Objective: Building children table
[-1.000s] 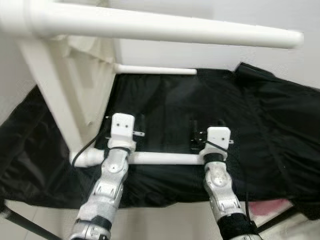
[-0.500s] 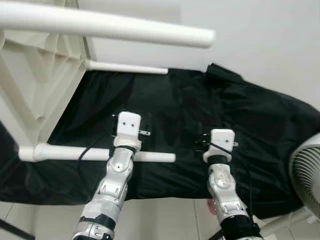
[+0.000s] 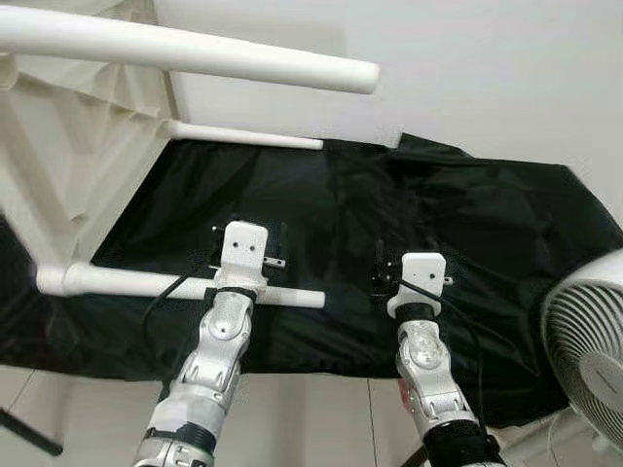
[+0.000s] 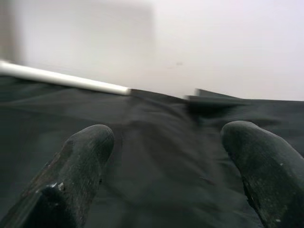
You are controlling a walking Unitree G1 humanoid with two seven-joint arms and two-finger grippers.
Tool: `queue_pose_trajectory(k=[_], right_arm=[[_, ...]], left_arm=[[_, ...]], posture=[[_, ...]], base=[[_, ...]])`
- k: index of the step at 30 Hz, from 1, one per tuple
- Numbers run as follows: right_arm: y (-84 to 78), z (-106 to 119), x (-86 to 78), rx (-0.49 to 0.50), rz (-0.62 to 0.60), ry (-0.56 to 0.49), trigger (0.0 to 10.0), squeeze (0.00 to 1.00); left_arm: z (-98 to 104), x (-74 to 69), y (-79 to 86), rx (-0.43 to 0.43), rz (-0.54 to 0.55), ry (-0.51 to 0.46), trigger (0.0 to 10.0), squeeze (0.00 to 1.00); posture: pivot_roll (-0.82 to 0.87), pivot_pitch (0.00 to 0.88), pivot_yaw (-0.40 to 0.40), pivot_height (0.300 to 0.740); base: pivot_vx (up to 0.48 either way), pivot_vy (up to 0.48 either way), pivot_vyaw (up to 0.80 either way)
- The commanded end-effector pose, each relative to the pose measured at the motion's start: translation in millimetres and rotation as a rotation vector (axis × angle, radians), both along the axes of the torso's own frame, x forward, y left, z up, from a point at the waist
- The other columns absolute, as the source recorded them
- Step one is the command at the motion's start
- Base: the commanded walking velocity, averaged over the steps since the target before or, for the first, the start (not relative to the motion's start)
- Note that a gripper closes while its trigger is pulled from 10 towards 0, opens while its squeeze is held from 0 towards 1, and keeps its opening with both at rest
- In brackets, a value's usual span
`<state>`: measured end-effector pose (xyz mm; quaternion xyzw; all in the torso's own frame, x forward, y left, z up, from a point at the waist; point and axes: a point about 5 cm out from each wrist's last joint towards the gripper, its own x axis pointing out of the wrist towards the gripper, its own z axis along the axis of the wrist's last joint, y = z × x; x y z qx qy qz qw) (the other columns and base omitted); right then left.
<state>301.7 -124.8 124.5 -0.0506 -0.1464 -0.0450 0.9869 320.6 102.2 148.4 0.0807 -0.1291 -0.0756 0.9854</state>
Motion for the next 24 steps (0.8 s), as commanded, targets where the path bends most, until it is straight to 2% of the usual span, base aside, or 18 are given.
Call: queue_pose_trajectory(k=[1, 2, 4, 13, 24], right_arm=[[2.3, -0.8, 0.4, -0.017, 0.013, 0.005, 10.0, 0.00], [2.3, -0.8, 0.4, -0.017, 0.013, 0.005, 10.0, 0.00], [1.4, 0.0, 0.4, 0.000, 0.018, 0.000, 10.0, 0.00], [-1.2, 0.8, 0.9, 0.007, 0.007, -0.003, 10.0, 0.00], [-2.2, -2.1, -1.6, 0.001, 0.000, 0.004, 10.0, 0.00]], left_arm=[[-3.5, -2.6, -1.8, 0.009, -0.022, 0.006, 10.0, 0.00], [-3.5, -2.6, -1.8, 0.009, -0.022, 0.006, 10.0, 0.00], [-5.3, -1.5, 2.5, -0.045, -0.003, 0.027, 10.0, 0.00], [-4.5, 0.0, -1.8, -0.073, 0.010, 0.033, 10.0, 0.00], [-4.6, 0.0, 5.3, -0.054, 0.002, 0.034, 10.0, 0.00]], posture=[[-0.02, 0.034, -0.024, 0.740], [-0.02, 0.034, -0.024, 0.740], [-0.03, 0.033, -0.029, 0.740], [-0.03, 0.034, -0.025, 0.740], [-0.03, 0.034, -0.014, 0.740]], base=[[0.000, 0.000, 0.80], [0.000, 0.000, 0.80], [0.000, 0.000, 0.00], [0.000, 0.000, 0.00], [0.000, 0.359, 0.00]])
